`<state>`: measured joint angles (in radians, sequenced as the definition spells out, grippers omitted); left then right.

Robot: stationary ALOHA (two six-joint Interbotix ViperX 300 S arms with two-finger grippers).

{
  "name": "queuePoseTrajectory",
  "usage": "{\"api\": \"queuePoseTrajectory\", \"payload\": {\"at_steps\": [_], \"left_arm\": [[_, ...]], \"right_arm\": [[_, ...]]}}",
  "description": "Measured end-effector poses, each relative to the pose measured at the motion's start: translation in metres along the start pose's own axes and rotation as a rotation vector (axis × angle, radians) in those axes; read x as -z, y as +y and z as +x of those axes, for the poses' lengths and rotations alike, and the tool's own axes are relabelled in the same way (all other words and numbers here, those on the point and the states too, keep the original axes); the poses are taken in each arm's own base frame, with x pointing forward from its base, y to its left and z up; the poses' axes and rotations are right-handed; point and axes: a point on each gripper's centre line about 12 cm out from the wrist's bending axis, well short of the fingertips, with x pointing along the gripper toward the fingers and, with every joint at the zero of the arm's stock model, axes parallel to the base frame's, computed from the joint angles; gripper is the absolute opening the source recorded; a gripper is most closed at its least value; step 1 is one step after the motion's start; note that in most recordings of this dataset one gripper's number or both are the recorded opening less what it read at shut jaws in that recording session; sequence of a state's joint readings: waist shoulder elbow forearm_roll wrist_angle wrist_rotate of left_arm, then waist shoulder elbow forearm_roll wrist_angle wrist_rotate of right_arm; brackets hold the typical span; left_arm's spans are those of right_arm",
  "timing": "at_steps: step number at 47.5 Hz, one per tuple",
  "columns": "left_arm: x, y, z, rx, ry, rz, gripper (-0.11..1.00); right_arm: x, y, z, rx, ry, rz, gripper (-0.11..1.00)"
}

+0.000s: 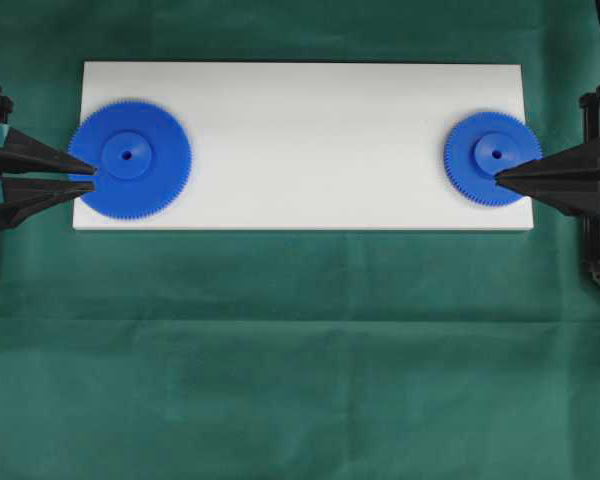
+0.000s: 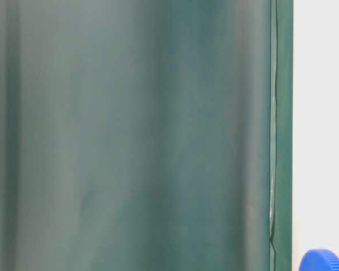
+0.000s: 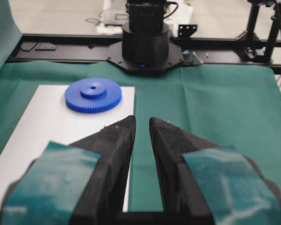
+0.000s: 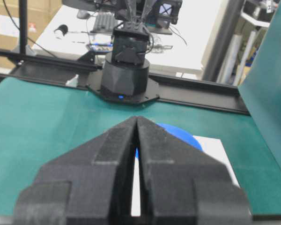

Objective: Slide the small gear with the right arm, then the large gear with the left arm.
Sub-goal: 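Lower the right gripper onto the hub of the right blue gear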

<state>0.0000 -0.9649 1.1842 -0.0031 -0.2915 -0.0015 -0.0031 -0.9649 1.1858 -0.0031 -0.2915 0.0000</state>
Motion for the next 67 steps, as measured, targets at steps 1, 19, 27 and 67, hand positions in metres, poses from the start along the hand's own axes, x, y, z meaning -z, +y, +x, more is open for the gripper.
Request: {"api": "queuePoseTrajectory", "payload": {"at_steps": [1, 19, 27, 67], "left_arm": [[-0.001, 0.000, 0.000, 0.000, -0.003, -0.001, 0.24], [0.008, 0.003, -0.012, -0.014, -0.026, -0.011, 0.00], [0.014, 0.007, -0.013, -0.036, -0.013, -0.020, 0.00], [0.023, 0.021, -0.011, -0.113, 0.039, -0.075, 0.00]], "right_arm": [[0.000, 0.000, 0.000, 0.000, 0.000, 0.000, 0.50], [0.013, -0.014, -0.017, 0.075, 0.015, 0.001, 0.50], [0.017, -0.034, -0.032, 0.204, 0.051, 0.049, 0.50], [0.088, -0.082, -0.046, 0.526, 0.599, 0.281, 0.50]]}}
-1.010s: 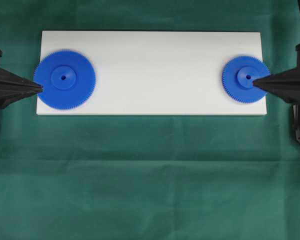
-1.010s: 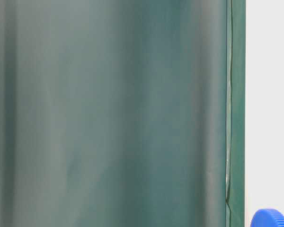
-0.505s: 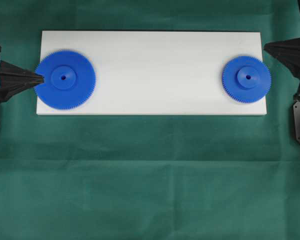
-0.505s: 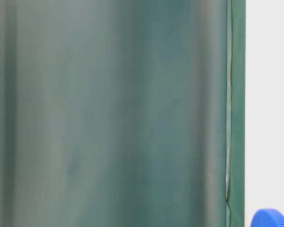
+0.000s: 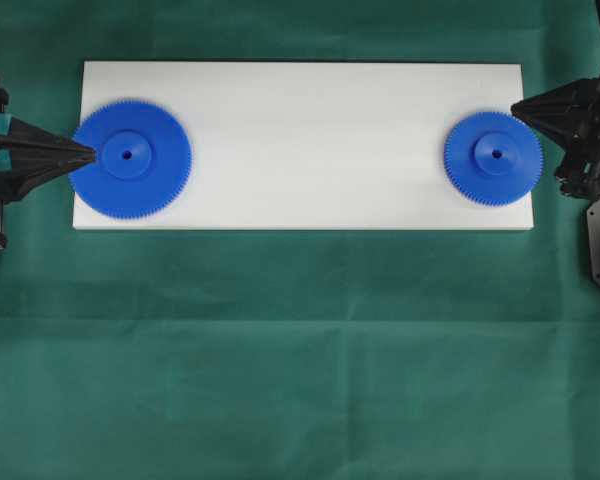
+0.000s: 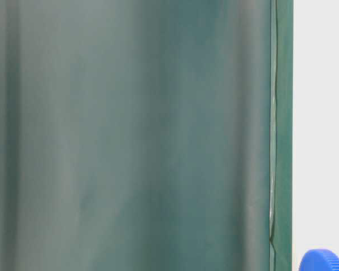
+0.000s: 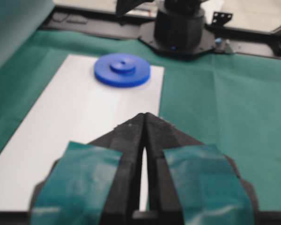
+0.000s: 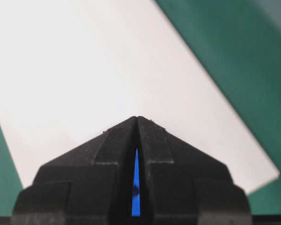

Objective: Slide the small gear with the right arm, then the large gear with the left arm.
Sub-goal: 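Lower the right gripper onto the hub of the right blue gear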

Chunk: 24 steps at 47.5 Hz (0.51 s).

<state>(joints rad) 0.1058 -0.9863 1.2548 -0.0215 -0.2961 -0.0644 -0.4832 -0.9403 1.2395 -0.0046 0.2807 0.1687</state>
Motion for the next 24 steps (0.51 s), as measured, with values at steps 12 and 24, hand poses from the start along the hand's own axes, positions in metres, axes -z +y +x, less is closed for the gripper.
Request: {"api": "queuePoseTrajectory", "payload": {"at_steps": [12, 24], "left_arm": [[0.001, 0.003, 0.000, -0.014, 0.008, -0.006, 0.00], [0.001, 0.003, 0.000, -0.016, 0.008, -0.003, 0.00]], "right_arm": [[0.005, -0.001, 0.002, 0.009, 0.030, 0.031, 0.50], [0.018, -0.004, 0.008, 0.023, 0.086, 0.058, 0.50]]}}
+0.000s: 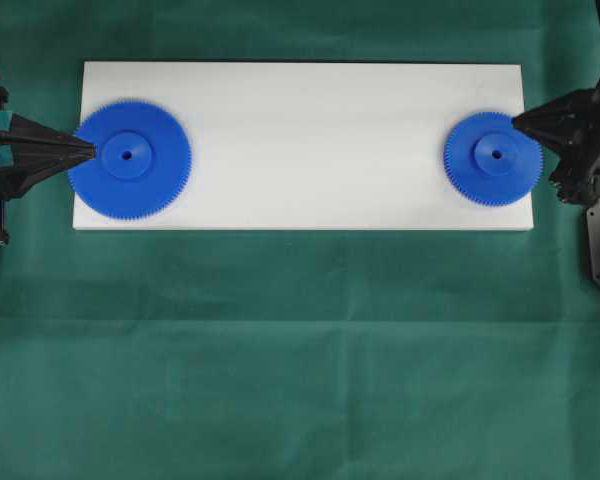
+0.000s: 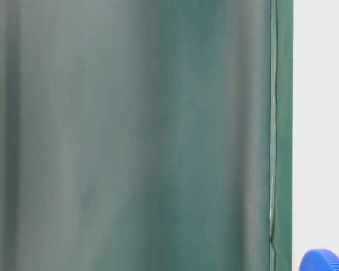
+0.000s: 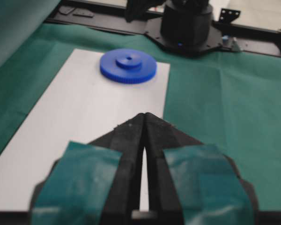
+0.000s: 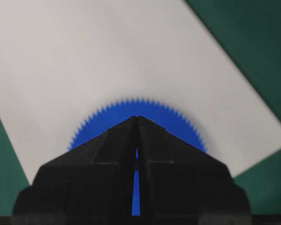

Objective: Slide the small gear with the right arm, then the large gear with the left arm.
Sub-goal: 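Lower the right gripper onto the hub of the right blue gear, then slide the right gear leftward with the right gripper toward the left gear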

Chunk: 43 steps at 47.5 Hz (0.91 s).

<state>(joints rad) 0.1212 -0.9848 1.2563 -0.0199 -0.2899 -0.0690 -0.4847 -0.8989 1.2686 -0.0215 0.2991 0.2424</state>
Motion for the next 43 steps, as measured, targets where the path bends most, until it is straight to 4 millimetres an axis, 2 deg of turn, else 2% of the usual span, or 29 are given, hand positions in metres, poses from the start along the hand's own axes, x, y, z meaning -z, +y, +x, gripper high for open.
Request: {"api": "queuePoseTrajectory", "payload": {"at_steps": [21, 43], "left_arm": [[0.002, 0.001, 0.000, -0.002, 0.004, -0.014, 0.00], [0.004, 0.000, -0.001, -0.001, 0.009, -0.017, 0.00]], "right_arm": [[0.023, -0.005, 0.028, 0.042, 0.173, 0.045, 0.50], [0.026, -0.005, 0.040, 0.054, 0.216, 0.051, 0.50]]}}
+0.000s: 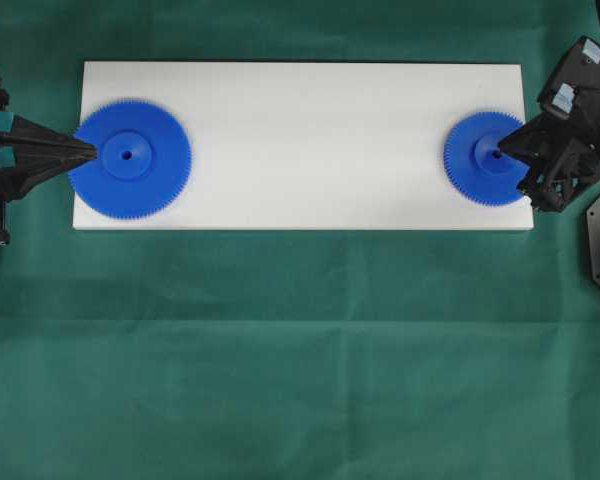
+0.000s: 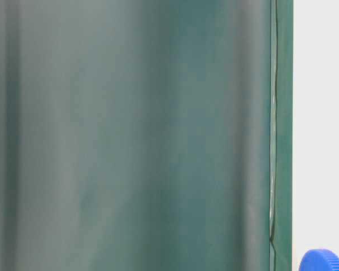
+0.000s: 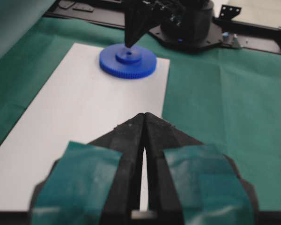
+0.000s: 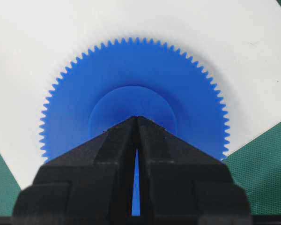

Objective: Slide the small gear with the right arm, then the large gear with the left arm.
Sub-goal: 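Slide the right gear leftward with the right gripper toward the left gear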

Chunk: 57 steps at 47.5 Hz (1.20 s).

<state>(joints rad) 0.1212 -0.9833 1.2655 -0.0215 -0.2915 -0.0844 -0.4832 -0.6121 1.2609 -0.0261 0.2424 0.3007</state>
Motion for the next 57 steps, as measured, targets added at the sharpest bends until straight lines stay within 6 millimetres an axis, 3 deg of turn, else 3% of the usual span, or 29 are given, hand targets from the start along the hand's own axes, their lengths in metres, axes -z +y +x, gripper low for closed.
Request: {"api": "queuePoseTrajectory", "payload": {"at_steps": [57], "left_arm": [[0.003, 0.001, -0.001, -0.002, 0.007, 0.002, 0.00]], "right_arm": [[0.000, 0.000, 0.020, 0.024, 0.081, 0.021, 0.50]]}}
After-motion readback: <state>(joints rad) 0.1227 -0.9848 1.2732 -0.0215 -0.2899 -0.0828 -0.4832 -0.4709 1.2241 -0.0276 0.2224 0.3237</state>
